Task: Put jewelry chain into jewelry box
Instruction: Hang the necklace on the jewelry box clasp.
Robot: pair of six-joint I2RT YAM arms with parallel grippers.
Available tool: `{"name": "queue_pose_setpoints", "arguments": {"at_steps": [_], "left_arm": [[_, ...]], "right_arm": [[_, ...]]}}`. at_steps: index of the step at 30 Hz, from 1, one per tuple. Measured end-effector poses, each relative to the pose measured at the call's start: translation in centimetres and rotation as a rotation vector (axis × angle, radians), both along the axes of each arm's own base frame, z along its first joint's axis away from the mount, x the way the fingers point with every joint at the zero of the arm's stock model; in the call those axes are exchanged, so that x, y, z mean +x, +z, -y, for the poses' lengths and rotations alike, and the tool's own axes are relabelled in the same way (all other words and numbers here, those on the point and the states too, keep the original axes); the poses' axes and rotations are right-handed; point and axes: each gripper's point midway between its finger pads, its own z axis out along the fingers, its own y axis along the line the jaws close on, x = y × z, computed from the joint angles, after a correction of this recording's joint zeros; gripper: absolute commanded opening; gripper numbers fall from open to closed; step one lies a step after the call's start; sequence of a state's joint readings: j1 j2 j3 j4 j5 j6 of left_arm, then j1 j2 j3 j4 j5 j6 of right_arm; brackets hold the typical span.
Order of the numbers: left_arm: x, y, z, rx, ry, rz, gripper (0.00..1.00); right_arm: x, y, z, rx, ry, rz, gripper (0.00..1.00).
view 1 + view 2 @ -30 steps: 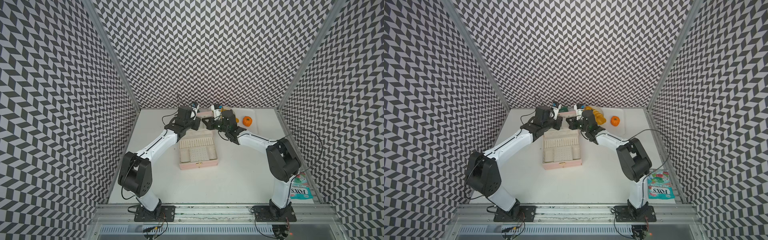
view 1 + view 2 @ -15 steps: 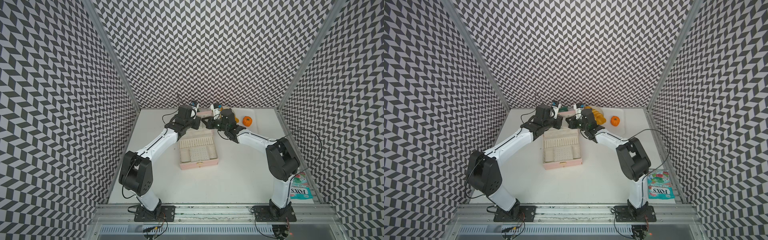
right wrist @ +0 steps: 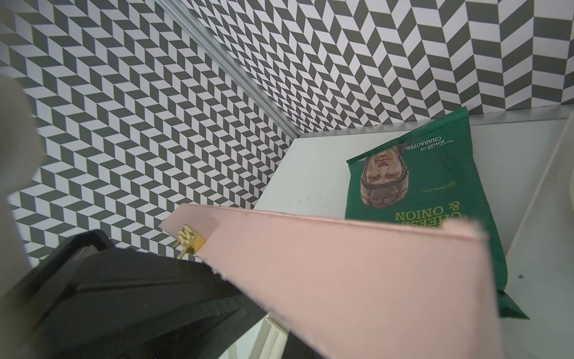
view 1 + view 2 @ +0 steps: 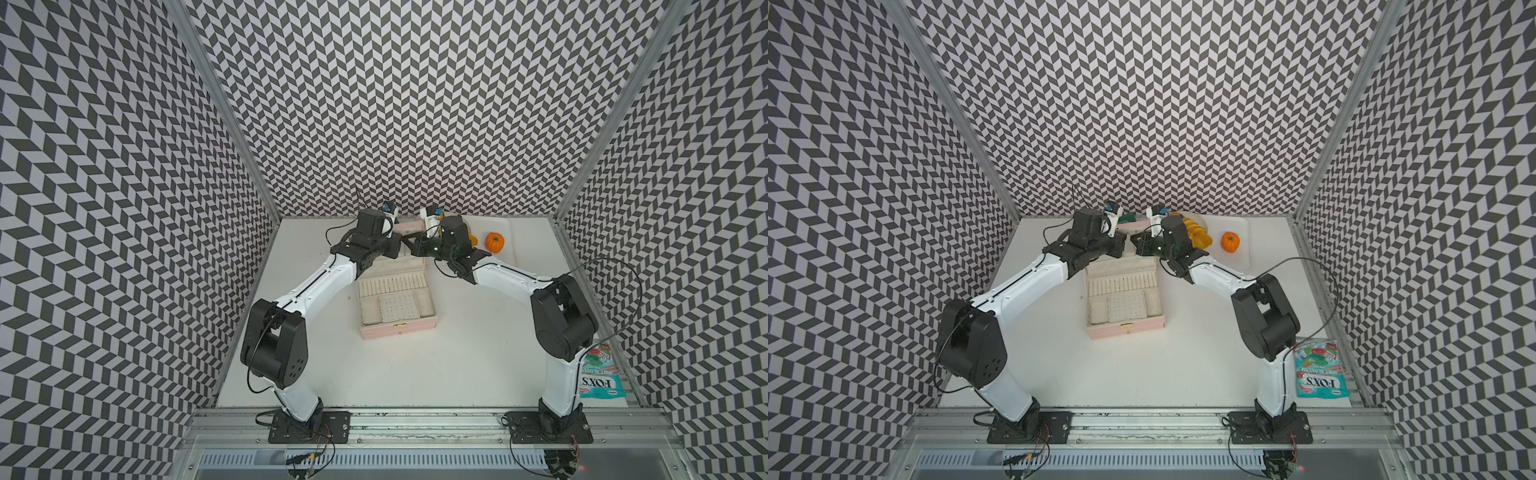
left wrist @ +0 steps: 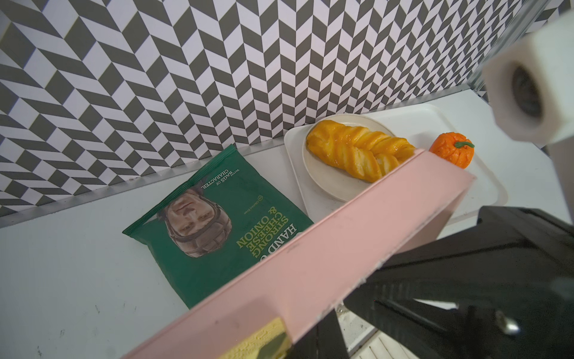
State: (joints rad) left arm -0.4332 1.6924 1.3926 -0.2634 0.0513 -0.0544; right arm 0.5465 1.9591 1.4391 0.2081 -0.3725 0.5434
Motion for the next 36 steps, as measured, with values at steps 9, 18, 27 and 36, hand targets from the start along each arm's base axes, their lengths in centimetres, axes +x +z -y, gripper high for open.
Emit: {"name": "queue_pose_setpoints", "arguments": {"at_steps": [9, 18, 27, 36], "left_arm": [[-0.1, 0.0, 0.2, -0.006, -0.010, -0.003, 0.00], [-0.1, 0.1, 0.2, -0.008, -0.012, -0.003, 0.00], [-0.1, 0.0, 0.2, -0.008, -0.012, -0.003, 0.00], [-0.2, 0.1, 0.2, -0.009, -0.014, -0.004, 0.00]], "right_arm": [[-0.7, -0.5, -0.3, 0.006, 0.038, -0.012, 0.00], [-1.9, -0.9, -0.4, 0.022, 0.079, -0.031, 0.00], [-2.4, 0.7, -0.7, 0.065, 0.113, -0.007, 0.00], [-2.2, 0.6, -0.6, 0.057, 0.099, -0.004, 0.00]]}}
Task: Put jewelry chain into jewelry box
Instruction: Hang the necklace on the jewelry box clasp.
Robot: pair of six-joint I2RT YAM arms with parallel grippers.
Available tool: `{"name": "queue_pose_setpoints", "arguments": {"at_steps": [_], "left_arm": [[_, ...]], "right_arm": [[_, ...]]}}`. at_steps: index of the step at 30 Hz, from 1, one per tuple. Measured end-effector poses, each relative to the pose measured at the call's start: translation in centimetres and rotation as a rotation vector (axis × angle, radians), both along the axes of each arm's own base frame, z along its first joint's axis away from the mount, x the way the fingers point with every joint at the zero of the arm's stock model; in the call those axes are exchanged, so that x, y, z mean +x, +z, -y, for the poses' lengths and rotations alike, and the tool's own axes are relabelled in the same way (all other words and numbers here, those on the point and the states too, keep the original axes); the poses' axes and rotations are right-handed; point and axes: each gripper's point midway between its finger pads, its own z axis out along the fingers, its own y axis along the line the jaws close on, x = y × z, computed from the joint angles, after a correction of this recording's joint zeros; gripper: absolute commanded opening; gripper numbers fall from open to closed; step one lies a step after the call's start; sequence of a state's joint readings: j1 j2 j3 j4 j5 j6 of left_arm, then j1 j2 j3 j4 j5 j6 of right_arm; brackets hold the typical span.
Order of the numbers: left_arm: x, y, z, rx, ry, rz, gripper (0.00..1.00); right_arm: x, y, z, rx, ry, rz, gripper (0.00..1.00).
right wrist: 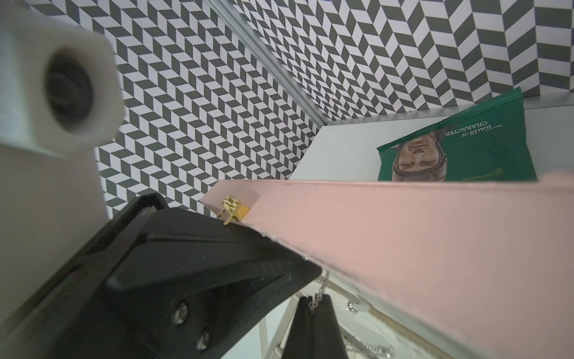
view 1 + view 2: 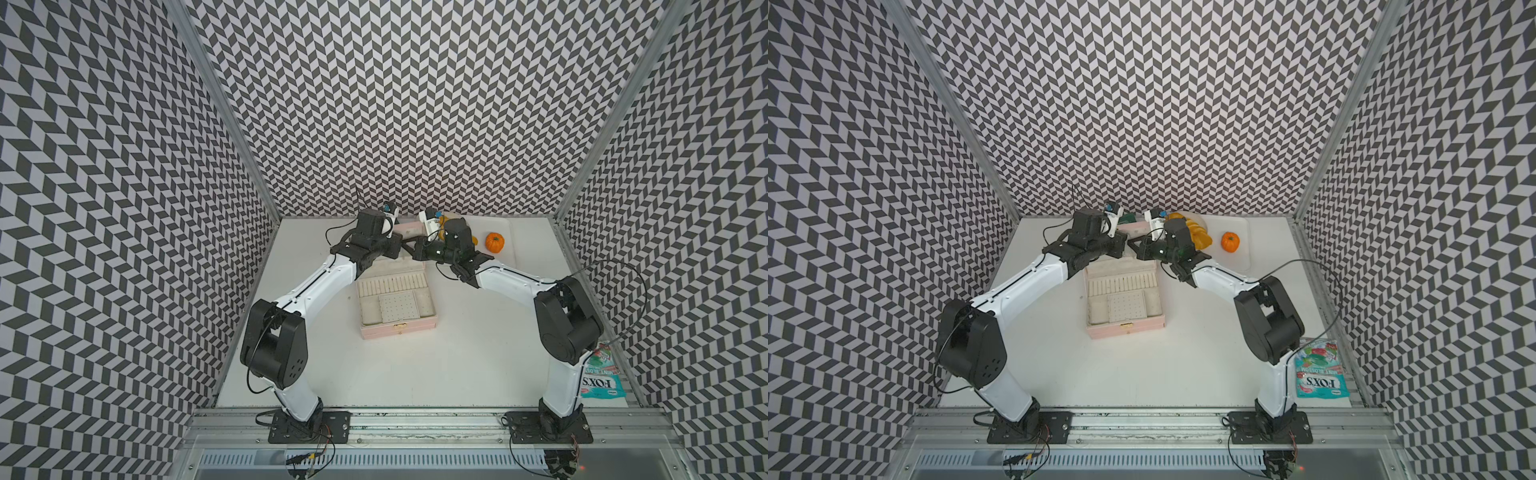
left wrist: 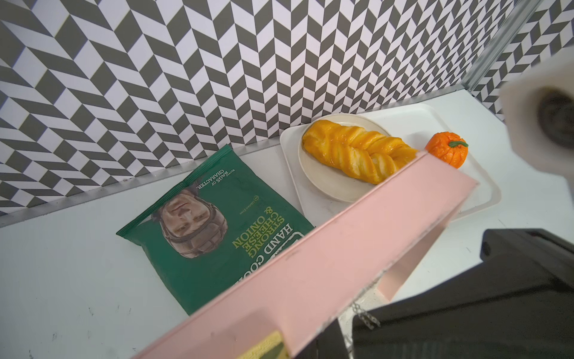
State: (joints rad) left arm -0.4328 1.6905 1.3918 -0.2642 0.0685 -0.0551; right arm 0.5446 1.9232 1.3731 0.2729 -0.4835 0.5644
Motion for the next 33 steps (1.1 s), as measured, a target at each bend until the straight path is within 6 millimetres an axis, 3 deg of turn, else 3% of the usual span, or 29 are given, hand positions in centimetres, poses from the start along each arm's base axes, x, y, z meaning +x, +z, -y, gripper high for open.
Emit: {"name": "queue_pose_setpoints", "arguments": {"at_steps": [20, 33], "left_arm": [[-0.1, 0.2, -0.1, -0.003, -0.003, 0.000, 0.00], [-1.3, 0.8, 0.3, -0.032, -0.032, -0.030, 0.00]], "right_arm": [[1.3, 1.0, 0.2, -0.013, -0.045, 0.050, 0.01], [1.8, -0.9, 0.1, -0.039, -0.052, 0.031, 0.01]]}}
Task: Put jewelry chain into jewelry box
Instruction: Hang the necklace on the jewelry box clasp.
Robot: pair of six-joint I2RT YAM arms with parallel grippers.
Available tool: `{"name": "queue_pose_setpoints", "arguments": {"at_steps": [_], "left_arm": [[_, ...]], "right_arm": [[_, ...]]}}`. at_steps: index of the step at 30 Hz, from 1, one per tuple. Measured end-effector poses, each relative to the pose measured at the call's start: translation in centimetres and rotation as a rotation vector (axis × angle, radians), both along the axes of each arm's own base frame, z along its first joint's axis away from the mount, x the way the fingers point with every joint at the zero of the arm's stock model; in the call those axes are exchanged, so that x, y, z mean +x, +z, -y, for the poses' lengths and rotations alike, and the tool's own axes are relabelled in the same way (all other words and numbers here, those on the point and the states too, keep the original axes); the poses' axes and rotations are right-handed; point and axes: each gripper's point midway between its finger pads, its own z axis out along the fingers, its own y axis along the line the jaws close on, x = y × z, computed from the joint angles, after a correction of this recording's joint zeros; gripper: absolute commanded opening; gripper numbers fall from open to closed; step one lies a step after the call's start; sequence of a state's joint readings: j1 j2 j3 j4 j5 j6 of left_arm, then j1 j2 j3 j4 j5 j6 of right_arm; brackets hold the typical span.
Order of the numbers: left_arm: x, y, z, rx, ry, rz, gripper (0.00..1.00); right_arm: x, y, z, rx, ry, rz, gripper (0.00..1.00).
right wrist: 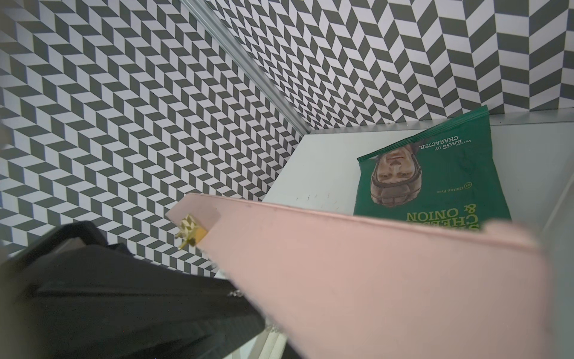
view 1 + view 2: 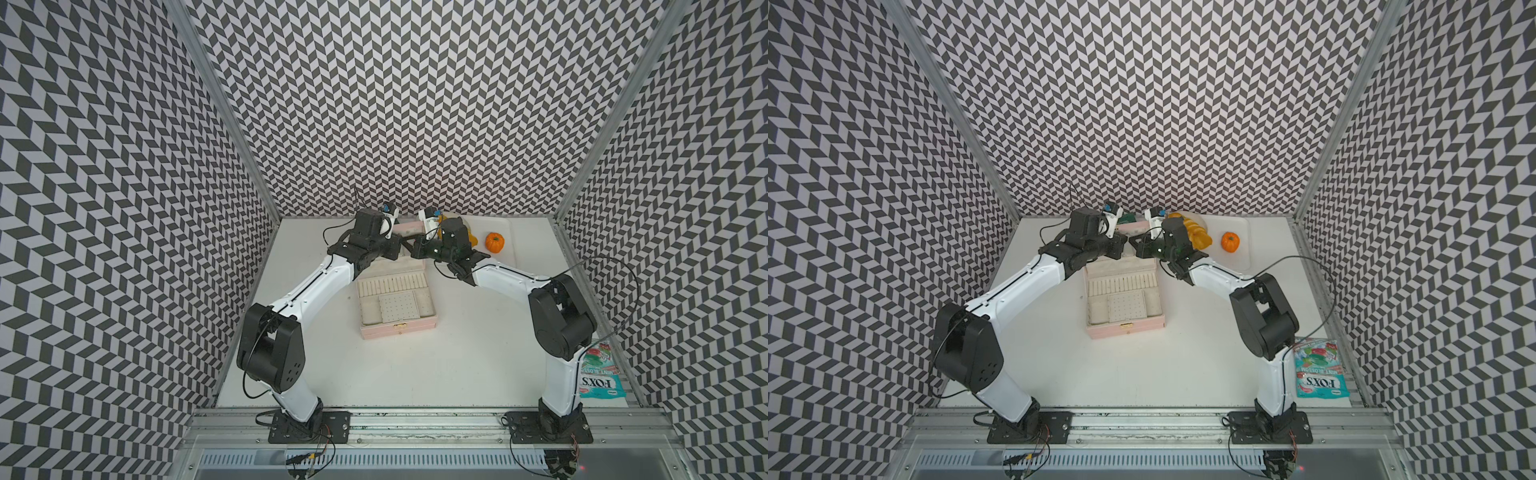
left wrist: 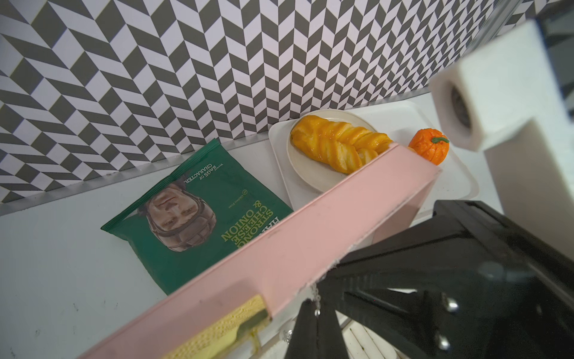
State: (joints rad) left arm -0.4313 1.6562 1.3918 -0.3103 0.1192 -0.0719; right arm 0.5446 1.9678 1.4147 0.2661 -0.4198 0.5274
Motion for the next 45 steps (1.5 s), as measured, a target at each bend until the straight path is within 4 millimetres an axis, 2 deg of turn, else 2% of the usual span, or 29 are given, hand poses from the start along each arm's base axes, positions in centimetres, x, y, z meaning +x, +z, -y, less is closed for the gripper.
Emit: {"name": "queue_pose_setpoints", "arguments": {"at_steps": [17, 23, 35, 45], "left_arm": [[-0.5, 0.4, 0.3, -0.018, -0.022, -0.008, 0.00], [-0.2, 1.6, 0.4, -0.027, -0.022, 0.012, 0.00], [-0.3, 1.5, 0.3, -0.022, -0.018, 0.009, 0.00], [-0.2, 0.7, -0.1, -0.008, -0.005, -0.002, 0.00]], "right_arm": [[0.0, 0.0, 0.0, 0.000, 0.000, 0.000, 0.01], [0.0, 0.2, -0.1, 0.005, 0.003, 0.007, 0.01], [0.0, 0.2, -0.1, 0.006, 0.004, 0.008, 0.01], [-0.1, 0.2, -0.1, 0.007, 0.008, 0.006, 0.01]]}}
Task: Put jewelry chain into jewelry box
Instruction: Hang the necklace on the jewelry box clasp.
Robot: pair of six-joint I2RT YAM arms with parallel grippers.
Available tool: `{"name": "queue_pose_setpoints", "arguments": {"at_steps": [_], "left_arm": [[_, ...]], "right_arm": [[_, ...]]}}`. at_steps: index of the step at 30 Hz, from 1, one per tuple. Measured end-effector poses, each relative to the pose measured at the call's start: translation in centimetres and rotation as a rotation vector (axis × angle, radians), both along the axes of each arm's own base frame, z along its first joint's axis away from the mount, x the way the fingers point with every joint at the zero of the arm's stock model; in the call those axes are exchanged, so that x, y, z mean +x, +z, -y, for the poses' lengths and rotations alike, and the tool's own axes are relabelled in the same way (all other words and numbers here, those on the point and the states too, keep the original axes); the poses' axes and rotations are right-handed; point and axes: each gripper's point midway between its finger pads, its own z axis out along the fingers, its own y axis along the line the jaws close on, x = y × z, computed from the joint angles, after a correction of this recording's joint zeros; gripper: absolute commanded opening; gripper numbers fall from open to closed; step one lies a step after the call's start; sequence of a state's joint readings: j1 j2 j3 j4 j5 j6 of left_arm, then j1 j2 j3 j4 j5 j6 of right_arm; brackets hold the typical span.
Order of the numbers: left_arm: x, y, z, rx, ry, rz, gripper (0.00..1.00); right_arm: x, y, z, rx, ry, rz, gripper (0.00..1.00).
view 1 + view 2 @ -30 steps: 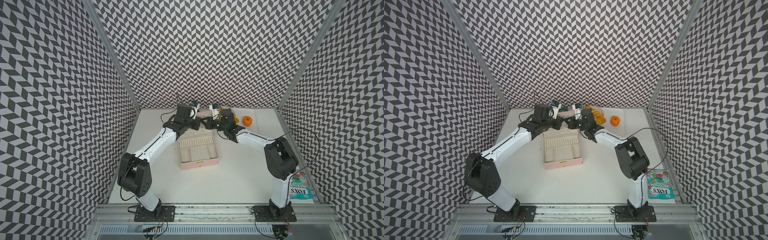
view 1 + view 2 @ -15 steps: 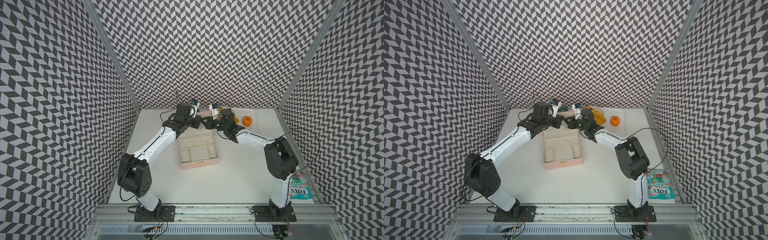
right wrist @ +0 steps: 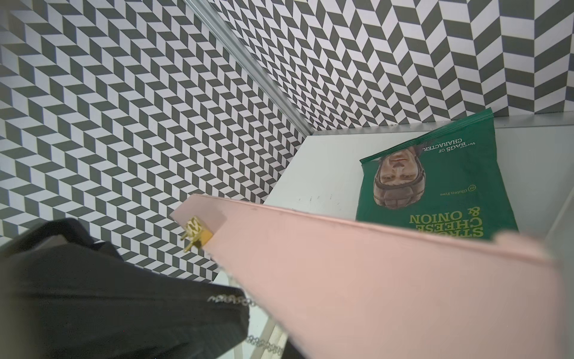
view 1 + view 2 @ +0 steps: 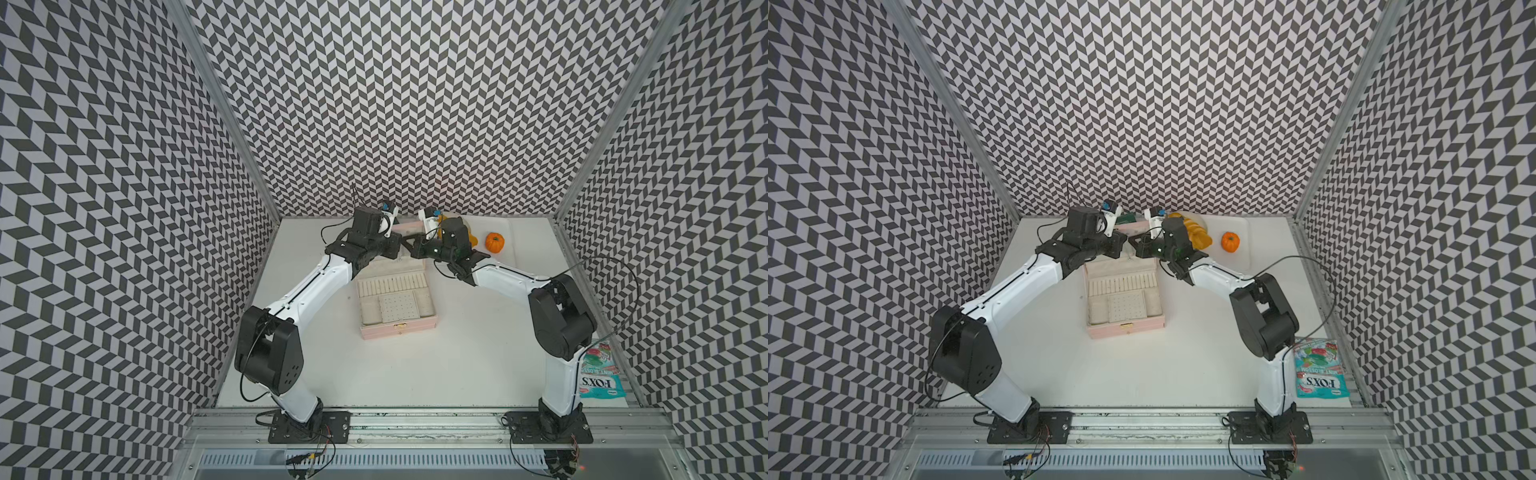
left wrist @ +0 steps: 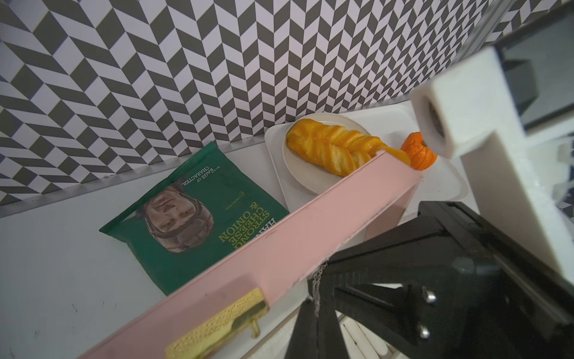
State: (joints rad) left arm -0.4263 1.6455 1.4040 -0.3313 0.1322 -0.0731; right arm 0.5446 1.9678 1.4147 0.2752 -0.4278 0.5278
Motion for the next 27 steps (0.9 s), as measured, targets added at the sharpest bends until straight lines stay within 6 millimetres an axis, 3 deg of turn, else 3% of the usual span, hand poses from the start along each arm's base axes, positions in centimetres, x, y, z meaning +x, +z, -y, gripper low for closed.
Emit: {"name": "queue_pose_setpoints", "arguments": {"at_steps": [13, 21, 27], "left_arm": [[0.2, -0.5, -0.5, 0.005, 0.012, -0.005, 0.00], [0.3, -0.3, -0.4, -0.006, 0.016, 0.001, 0.00], [0.5, 0.1, -0.3, -0.014, 0.019, 0.007, 0.00]], "right_arm": [[-0.5, -0.6, 0.2, -0.004, 0.005, -0.018, 0.00], [-0.7, 0.9, 0.4, 0.012, 0.004, 0.008, 0.00], [-0.5, 1.0, 0.5, 0.010, -0.009, 0.012, 0.00]]}}
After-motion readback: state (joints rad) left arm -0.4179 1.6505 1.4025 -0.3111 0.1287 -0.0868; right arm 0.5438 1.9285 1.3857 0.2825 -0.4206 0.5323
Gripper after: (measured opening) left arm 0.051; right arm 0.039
